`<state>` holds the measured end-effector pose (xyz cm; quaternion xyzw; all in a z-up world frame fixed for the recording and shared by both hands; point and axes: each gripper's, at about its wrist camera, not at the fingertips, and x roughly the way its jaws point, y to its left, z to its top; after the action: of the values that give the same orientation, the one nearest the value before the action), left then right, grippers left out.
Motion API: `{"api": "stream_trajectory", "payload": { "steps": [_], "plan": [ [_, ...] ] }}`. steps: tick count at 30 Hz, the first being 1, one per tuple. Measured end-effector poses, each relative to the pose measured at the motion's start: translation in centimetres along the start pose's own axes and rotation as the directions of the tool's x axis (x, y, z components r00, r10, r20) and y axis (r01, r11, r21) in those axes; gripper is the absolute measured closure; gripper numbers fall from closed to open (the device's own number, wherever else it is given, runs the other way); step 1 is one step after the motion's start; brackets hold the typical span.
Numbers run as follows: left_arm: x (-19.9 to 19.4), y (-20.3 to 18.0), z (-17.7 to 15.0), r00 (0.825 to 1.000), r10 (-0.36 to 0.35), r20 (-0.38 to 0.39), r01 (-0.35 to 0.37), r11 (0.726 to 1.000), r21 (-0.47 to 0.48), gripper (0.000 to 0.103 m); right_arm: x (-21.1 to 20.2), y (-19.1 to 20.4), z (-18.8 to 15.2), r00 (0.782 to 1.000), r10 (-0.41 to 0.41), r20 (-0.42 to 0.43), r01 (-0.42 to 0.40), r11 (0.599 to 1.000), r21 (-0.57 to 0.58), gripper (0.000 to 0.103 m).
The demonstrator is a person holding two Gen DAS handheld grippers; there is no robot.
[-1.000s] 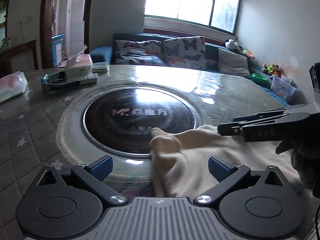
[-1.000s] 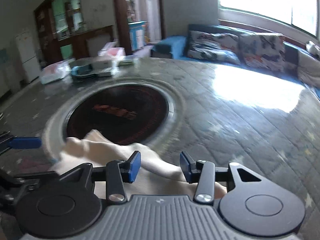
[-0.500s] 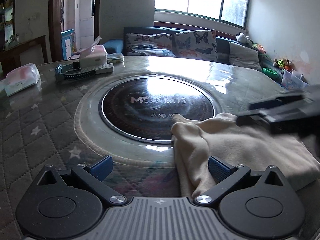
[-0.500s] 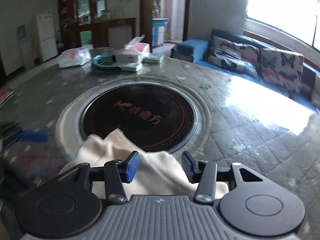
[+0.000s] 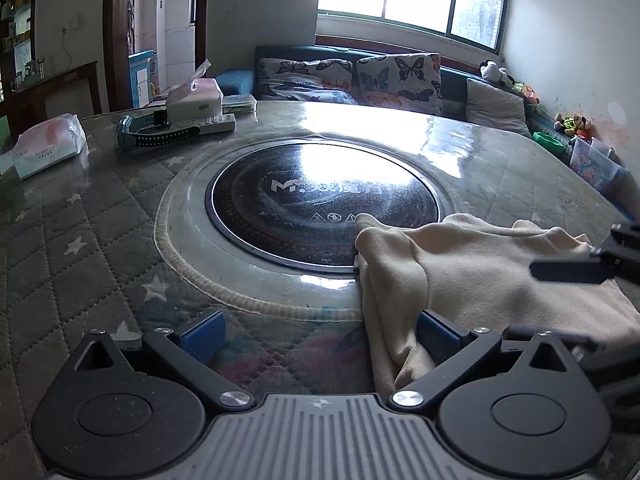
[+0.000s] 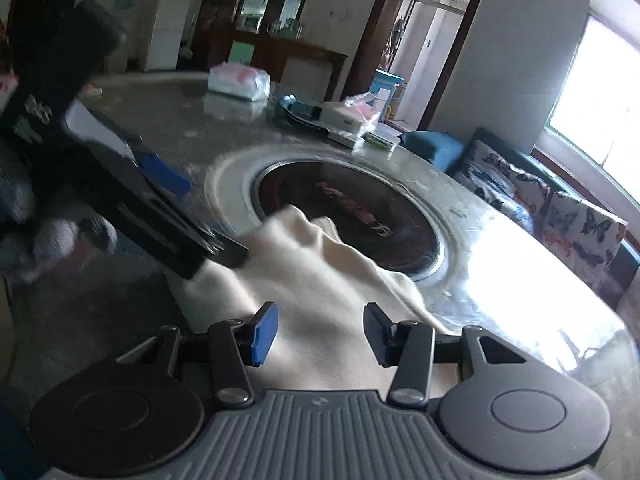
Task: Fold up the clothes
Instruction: 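Open both tools and press the folded hem flat on the shirt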
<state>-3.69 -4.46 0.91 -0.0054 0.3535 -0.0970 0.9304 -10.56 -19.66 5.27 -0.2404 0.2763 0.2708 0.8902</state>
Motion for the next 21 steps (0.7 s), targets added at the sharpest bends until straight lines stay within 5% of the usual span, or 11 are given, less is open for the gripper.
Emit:
{"api": "stream_trajectory", "payload": {
  "steps": [12,21],
  "plan": [
    [-1.5,-1.0,-1.1,1.000,0.012,-0.001,-0.012,0.999,0.030,0.000,-1.6,1.8,-1.7,0.999,-0.004,0.048,0.009,0.995,-0.098,0.056],
    [-2.5,-3.7,-0.4,0.998,0.021,0.063,-0.029,0.991,0.130,0.000,-4.6,-1.0,-3.3,0.990,-0.130,0.060,0.128,0.991,0.034,0.056]
  ]
}}
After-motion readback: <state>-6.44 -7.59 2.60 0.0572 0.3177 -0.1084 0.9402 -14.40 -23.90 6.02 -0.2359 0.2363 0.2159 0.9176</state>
